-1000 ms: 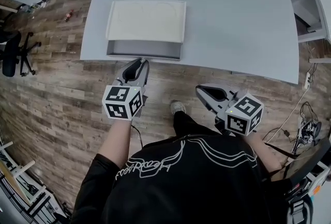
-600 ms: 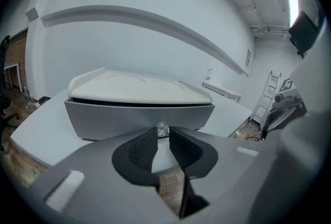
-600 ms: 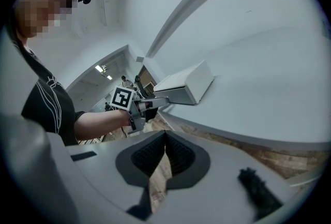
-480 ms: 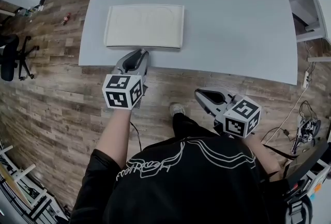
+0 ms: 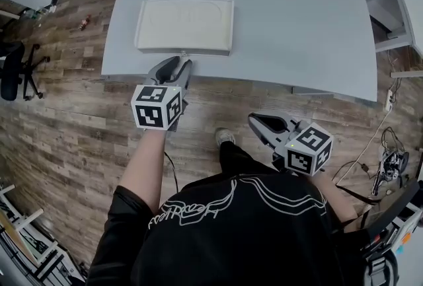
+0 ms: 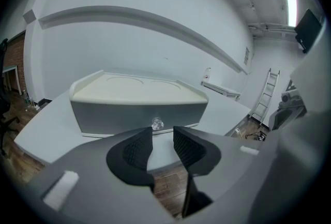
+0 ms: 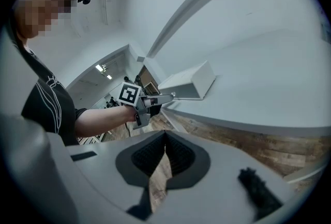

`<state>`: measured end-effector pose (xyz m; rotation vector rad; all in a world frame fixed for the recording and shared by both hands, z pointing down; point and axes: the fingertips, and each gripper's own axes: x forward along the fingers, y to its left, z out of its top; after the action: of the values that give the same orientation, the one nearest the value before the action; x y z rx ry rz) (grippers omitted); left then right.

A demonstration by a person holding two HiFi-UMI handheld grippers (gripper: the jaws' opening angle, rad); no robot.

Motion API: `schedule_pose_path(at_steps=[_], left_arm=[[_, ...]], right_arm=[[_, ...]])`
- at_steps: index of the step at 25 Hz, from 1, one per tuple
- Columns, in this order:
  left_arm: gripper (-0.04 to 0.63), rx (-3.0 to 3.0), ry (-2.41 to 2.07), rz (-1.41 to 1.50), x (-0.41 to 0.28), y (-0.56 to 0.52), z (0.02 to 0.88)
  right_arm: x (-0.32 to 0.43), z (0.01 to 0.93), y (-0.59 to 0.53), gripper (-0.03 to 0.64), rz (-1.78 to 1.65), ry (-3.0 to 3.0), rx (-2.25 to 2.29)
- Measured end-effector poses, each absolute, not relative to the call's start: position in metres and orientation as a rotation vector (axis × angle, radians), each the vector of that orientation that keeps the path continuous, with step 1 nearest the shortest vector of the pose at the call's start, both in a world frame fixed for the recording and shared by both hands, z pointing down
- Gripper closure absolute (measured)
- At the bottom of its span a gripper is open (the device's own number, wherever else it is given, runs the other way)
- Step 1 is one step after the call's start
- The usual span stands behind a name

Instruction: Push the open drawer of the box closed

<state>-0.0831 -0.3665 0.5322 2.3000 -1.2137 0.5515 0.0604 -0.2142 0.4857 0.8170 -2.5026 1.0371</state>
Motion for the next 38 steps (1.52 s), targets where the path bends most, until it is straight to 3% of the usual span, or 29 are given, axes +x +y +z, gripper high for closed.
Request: schedule_pose_path(at_steps=[10, 17, 27, 38], left_arm=[[0.482, 2.464, -1.045, 0.425, -0.061, -0.251, 0.458], [0.586, 2.59, -0.896, 0.311, -0.04, -0.142, 0.384], [0.587, 2.686, -0.752, 0.295, -0.028, -0.031, 0.322], [0.588, 2.674, -0.709, 0.231, -0.045, 0.011, 0.319]], right_arm=[[0.039, 0.449, -0.162, 0.607, 0.942, -2.592, 0.812], [0.023, 0.385, -0.107, 0.607, 0.801, -2.723, 0.849], [0.016, 0.313, -0.028, 0.607, 0.633, -2.905, 0.877], [-0.001, 0.313, 0.012, 0.609, 0.599, -2.856, 0.951]])
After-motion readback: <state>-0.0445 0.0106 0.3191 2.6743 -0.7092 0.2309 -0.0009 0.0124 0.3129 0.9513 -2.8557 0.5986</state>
